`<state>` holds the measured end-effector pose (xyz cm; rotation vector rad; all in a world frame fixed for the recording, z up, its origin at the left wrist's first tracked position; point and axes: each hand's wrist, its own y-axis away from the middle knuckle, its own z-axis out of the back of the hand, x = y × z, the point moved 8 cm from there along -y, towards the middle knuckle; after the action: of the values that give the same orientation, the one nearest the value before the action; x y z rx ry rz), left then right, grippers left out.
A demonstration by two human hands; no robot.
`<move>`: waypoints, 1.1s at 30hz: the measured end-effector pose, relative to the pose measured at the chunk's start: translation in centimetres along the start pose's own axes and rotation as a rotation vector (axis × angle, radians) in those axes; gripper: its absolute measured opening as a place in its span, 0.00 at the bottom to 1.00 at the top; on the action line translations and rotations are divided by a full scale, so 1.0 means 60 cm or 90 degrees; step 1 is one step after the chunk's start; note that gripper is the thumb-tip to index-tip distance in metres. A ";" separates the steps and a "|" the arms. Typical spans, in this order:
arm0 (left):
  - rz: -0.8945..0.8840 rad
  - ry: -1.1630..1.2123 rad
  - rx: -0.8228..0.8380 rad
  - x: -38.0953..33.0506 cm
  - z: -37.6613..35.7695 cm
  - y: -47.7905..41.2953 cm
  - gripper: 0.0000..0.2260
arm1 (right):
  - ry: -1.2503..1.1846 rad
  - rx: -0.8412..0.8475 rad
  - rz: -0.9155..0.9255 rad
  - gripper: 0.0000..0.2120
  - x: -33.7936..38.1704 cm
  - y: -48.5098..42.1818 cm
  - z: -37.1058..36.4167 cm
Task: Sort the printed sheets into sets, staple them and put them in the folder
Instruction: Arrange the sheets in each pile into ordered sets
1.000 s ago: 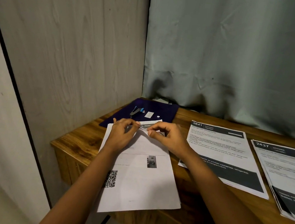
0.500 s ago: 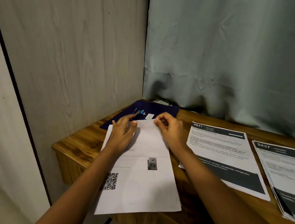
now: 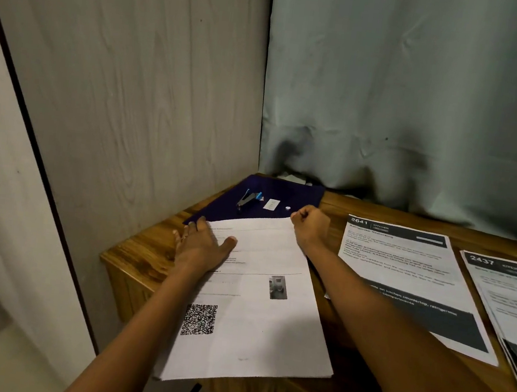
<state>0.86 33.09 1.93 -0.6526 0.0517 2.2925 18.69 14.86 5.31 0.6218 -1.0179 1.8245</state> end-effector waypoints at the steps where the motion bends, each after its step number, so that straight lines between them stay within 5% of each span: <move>1: -0.005 0.008 -0.006 -0.001 -0.001 0.000 0.41 | 0.004 0.001 -0.012 0.08 -0.004 0.000 -0.002; 8: 0.027 0.151 0.031 0.020 0.016 0.002 0.39 | 0.019 0.083 -0.091 0.14 -0.013 0.004 -0.001; 14: 0.013 0.160 0.053 0.010 0.014 0.039 0.36 | -0.057 0.116 -0.217 0.10 -0.029 0.020 -0.007; 20: 0.069 0.554 0.058 0.011 0.019 0.051 0.26 | -0.291 0.112 -0.276 0.11 -0.017 0.040 0.009; 25: 0.075 0.633 -0.014 -0.001 0.082 0.067 0.08 | -0.446 0.053 -0.191 0.10 0.030 0.032 0.066; 33: -0.199 0.598 -0.168 -0.130 0.271 0.073 0.05 | -0.569 -0.096 0.063 0.08 0.190 0.014 0.230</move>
<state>-4.57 28.48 19.05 -1.6898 0.0833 1.5377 12.78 8.39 20.95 1.3667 -1.7636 1.5184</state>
